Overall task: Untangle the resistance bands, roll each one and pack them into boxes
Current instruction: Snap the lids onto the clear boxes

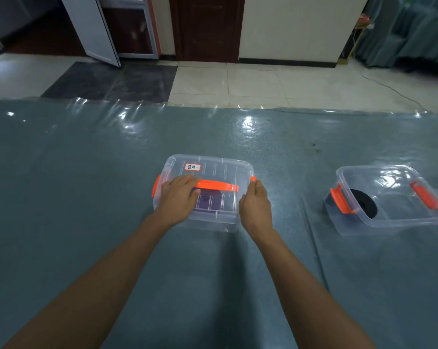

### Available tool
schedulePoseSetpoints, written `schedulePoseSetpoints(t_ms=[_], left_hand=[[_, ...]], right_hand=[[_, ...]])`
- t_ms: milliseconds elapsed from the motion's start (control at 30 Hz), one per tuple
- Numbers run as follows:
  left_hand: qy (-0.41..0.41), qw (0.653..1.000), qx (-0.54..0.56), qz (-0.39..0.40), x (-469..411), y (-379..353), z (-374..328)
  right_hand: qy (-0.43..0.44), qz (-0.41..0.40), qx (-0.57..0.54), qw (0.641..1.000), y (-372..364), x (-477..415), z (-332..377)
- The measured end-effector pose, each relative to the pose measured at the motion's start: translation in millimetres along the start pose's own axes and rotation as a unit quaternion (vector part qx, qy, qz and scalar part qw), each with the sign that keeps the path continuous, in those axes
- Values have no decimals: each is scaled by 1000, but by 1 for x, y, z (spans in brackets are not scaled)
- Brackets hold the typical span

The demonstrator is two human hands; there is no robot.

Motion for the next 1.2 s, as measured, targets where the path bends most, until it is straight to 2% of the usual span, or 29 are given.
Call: schedulePoseSetpoints(t_ms=[67,100,167,233,267,333,400,500,567,833,1000,1200], left_hand=[[70,996,26,-48,3,8,33],[117,991,36,-47,5,8,52],[206,975,83,-16,11,2,85],[280,937,203,48,17,-10,99],[304,906,284,80,21,-17,101],[318,853,405,91,24,-25,101],[308,839,446,47,24,-27,100],[275,864,421,-38,23,-17,97],[248,877,406,-58,23,-11,91],[200,935,289,-43,17,-7,92],[180,958,223,-35,13,-7,92],[164,958,228,-57,14,-3,91]], right_hand=[[15,25,35,999,1,-7,12],[25,35,49,998,0,-9,20],[50,47,69,995,-7,-11,36],[62,53,101,992,-19,-9,43],[64,53,118,990,-23,-7,42],[65,43,137,988,-25,-5,39],[66,28,139,988,-23,-5,38],[69,10,138,988,-23,-6,41],[68,3,140,988,-23,-6,41],[60,-2,135,989,-21,-5,42],[55,7,143,988,-18,-4,44],[28,32,152,987,-21,-4,46]])
Point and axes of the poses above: each hand's wrist, its own x-axis away from the middle knuckle, its own y-axis out of the back of the hand, z = x × y, the point moved 7 cm from there along -x, towards the middle knuckle, and after that the axes turned 10 degrees about -x, right-handed, at the moved point
